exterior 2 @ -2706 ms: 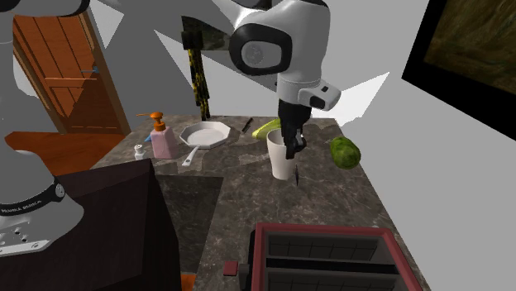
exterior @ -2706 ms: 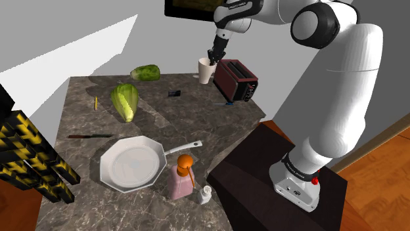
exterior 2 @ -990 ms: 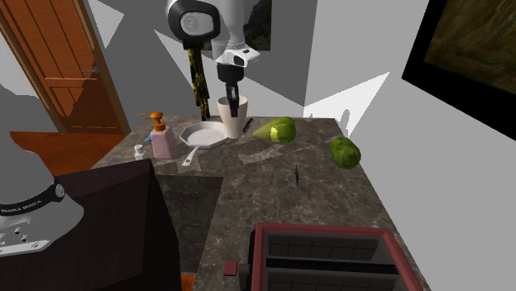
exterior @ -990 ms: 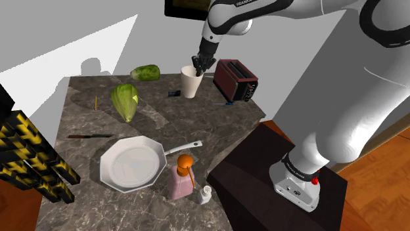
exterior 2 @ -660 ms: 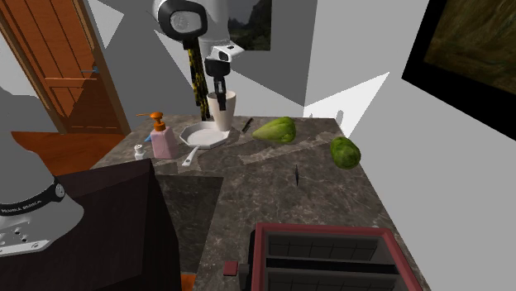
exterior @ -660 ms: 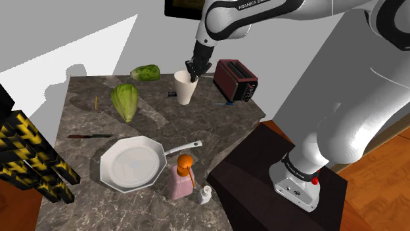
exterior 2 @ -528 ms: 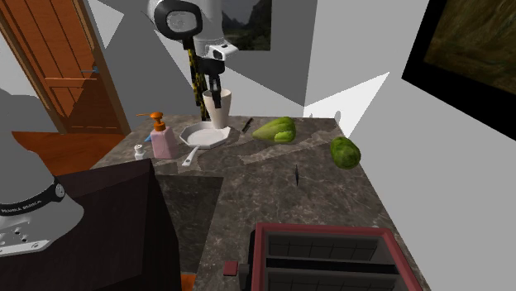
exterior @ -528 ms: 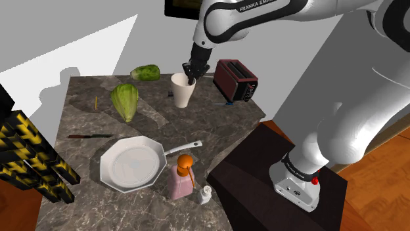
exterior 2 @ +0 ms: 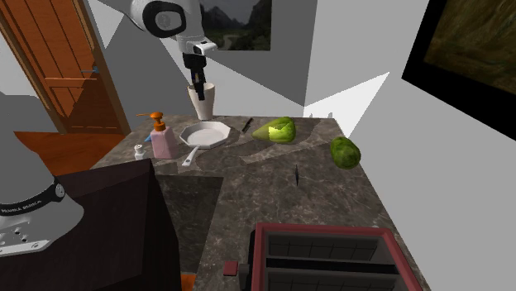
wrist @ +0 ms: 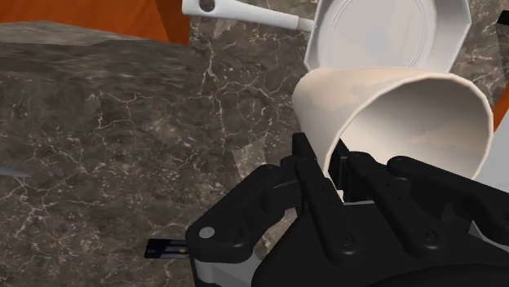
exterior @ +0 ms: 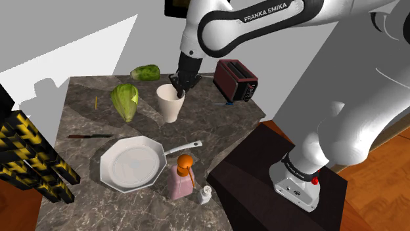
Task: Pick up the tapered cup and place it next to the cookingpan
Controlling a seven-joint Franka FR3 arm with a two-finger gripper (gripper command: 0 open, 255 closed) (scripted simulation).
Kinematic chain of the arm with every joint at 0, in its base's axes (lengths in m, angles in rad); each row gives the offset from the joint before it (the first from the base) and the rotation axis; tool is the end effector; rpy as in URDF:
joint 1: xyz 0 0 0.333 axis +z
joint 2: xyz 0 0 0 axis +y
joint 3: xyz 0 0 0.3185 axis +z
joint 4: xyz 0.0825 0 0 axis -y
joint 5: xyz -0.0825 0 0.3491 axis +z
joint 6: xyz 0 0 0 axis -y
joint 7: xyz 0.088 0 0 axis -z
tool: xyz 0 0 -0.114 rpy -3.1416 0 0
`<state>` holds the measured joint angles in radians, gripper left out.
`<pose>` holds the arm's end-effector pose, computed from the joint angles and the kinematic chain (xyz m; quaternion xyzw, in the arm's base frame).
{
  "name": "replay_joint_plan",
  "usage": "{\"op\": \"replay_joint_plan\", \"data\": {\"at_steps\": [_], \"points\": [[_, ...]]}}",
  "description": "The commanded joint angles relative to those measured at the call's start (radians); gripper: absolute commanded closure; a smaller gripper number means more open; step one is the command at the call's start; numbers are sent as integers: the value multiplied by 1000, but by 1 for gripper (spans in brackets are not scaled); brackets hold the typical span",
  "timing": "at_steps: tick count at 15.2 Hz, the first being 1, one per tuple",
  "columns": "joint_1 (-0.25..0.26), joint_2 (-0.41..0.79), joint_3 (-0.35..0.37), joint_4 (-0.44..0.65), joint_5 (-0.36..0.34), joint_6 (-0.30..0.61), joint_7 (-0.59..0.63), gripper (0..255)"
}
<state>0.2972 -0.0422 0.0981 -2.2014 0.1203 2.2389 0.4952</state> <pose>0.4617 0.1975 0.4230 -0.9945 0.0851 -0.0158 0.0591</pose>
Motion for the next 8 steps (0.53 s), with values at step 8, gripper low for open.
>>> {"op": "replay_joint_plan", "data": {"at_steps": [8], "points": [[105,38,114,40,-28,18,237,255]]}}
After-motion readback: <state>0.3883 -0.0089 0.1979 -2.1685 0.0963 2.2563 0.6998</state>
